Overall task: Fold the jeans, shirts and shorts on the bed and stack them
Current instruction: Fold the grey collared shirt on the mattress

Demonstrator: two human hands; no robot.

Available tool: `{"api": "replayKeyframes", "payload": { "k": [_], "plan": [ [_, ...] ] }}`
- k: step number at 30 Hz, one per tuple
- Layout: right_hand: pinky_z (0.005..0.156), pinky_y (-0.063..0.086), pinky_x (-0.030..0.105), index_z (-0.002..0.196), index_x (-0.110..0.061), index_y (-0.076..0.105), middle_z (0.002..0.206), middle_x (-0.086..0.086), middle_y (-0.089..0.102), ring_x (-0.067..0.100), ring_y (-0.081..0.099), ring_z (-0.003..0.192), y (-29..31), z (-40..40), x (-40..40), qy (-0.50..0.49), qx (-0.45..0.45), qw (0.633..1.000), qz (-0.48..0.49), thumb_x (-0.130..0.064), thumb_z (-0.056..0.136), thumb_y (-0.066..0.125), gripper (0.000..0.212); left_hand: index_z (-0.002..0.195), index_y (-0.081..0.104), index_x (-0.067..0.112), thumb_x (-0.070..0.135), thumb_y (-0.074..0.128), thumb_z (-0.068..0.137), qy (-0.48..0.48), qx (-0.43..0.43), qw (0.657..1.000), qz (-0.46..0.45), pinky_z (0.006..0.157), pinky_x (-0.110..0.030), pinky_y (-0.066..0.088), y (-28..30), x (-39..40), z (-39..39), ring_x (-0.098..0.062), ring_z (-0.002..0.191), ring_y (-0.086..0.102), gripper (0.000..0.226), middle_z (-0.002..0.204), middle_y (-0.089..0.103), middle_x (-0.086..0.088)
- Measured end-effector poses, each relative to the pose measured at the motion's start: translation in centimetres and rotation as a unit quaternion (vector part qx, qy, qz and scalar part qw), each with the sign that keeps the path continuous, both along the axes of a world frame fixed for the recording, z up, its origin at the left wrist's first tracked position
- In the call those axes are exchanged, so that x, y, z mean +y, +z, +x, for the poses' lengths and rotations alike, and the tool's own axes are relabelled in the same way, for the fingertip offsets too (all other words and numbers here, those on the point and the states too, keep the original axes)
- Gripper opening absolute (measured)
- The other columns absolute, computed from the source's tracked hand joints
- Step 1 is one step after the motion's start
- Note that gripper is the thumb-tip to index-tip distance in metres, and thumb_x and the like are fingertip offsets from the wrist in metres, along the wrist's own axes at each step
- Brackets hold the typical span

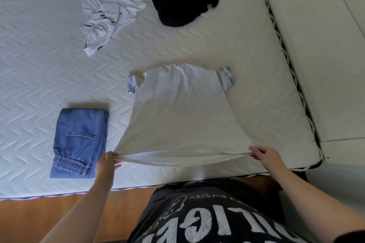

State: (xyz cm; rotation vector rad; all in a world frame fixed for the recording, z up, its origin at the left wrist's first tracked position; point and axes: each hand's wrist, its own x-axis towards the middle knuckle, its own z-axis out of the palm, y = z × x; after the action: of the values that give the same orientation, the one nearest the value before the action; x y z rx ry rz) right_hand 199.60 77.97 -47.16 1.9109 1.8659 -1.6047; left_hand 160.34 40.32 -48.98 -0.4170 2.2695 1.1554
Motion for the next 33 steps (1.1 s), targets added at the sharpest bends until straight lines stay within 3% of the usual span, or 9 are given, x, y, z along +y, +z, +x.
{"api": "replayKeyframes", "payload": {
  "k": [3, 6, 10, 12, 15, 19, 21, 27, 33],
  "plan": [
    [0.069, 0.055, 0.025, 0.108, -0.001, 0.071, 0.095, 0.015, 0.071, 0.022, 0.067, 0.076, -0.4, -0.7, 0.2, -0.101, 0.007, 0.995, 0.002, -0.014, 0.092, 0.067, 0.021, 0.09, 0.061, 0.005, 0.035, 0.059, 0.097, -0.035, 0.022, 0.997, -0.058, 0.07, -0.039, 0.059, 0.0, 0.4, -0.2, -0.023, 0.07, 0.07, 0.031, 0.087, 0.069, -0.015],
    [0.059, 0.056, 0.02, 0.126, 0.007, 0.055, 0.093, 0.022, 0.062, 0.026, 0.061, 0.07, -0.4, -1.5, 0.8, -0.164, -0.007, 0.985, -0.05, -0.001, 0.089, 0.068, 0.041, 0.108, 0.056, -0.002, 0.02, 0.067, 0.092, -0.001, -0.006, 0.998, -0.066, 0.07, -0.038, 0.059, -0.2, 1.1, -0.8, -0.024, 0.067, 0.067, 0.03, 0.103, 0.065, -0.021],
    [0.035, 0.048, 0.019, 0.126, 0.016, 0.048, 0.075, 0.017, 0.056, 0.023, 0.053, 0.065, -0.1, -2.4, 1.5, -0.207, -0.066, 0.956, -0.196, 0.008, 0.089, 0.062, 0.041, 0.123, 0.049, -0.006, 0.002, 0.053, 0.093, 0.089, -0.146, 0.985, -0.001, 0.057, -0.03, 0.06, -0.1, 1.6, -2.3, -0.026, 0.074, 0.062, 0.031, 0.114, 0.056, -0.021],
    [0.033, 0.047, 0.02, 0.126, 0.01, 0.049, 0.074, 0.015, 0.054, 0.021, 0.052, 0.066, 0.1, -2.8, 1.7, -0.229, -0.073, 0.941, -0.237, 0.006, 0.091, 0.061, 0.037, 0.123, 0.052, -0.007, 0.002, 0.047, 0.097, 0.081, -0.2, 0.976, -0.003, 0.062, -0.035, 0.059, 0.0, 1.9, -2.7, -0.03, 0.086, 0.064, 0.028, 0.111, 0.061, -0.022],
    [0.038, 0.052, 0.021, 0.112, 0.002, 0.055, 0.078, 0.011, 0.055, 0.018, 0.054, 0.069, 0.6, -4.6, 2.9, -0.278, -0.006, 0.931, -0.237, -0.002, 0.093, 0.062, 0.021, 0.121, 0.056, -0.002, 0.007, 0.051, 0.097, 0.071, -0.201, 0.977, 0.022, 0.082, -0.041, 0.053, 0.6, 4.0, -4.0, -0.027, 0.084, 0.065, 0.026, 0.103, 0.066, -0.019],
    [0.051, 0.058, 0.022, 0.1, -0.005, 0.059, 0.087, 0.01, 0.061, 0.019, 0.058, 0.076, 2.6, -10.5, 6.8, -0.318, 0.144, 0.919, -0.185, -0.01, 0.099, 0.053, 0.008, 0.095, 0.059, 0.006, 0.013, 0.056, 0.097, 0.042, -0.156, 0.982, 0.095, 0.088, -0.039, 0.054, 3.6, 10.4, -8.4, -0.008, 0.05, 0.059, 0.007, 0.057, 0.061, -0.001],
    [0.059, 0.059, 0.026, 0.092, -0.008, 0.058, 0.088, 0.009, 0.061, 0.018, 0.06, 0.078, 4.5, -14.6, 9.7, -0.327, 0.206, 0.909, -0.155, -0.012, 0.101, 0.049, 0.013, 0.083, 0.055, 0.01, 0.016, 0.052, 0.101, 0.031, -0.127, 0.98, 0.15, 0.083, -0.037, 0.054, 6.3, 14.5, -12.0, -0.005, 0.034, 0.048, 0.019, 0.041, 0.049, 0.005],
    [0.069, 0.06, 0.028, 0.086, -0.01, 0.052, 0.084, 0.01, 0.056, 0.018, 0.06, 0.079, 14.6, -25.3, 22.2, -0.333, 0.367, 0.866, -0.067, -0.013, 0.101, 0.047, 0.017, 0.094, 0.058, 0.004, 0.013, 0.052, 0.101, 0.013, -0.012, 0.962, 0.272, 0.053, -0.028, 0.06, 18.6, 26.2, -24.3, -0.011, 0.046, 0.065, 0.013, 0.055, 0.068, -0.004],
    [0.069, 0.059, 0.034, 0.088, -0.008, 0.051, 0.093, 0.013, 0.059, 0.022, 0.063, 0.085, 29.5, -31.2, 32.4, -0.289, 0.463, 0.838, 0.01, -0.014, 0.101, 0.05, 0.014, 0.097, 0.054, 0.009, 0.008, 0.046, 0.101, -0.049, 0.1, 0.941, 0.32, 0.054, -0.024, 0.058, 33.3, 34.0, -32.0, -0.011, 0.055, 0.071, 0.009, 0.08, 0.069, -0.008]
  ]
}}
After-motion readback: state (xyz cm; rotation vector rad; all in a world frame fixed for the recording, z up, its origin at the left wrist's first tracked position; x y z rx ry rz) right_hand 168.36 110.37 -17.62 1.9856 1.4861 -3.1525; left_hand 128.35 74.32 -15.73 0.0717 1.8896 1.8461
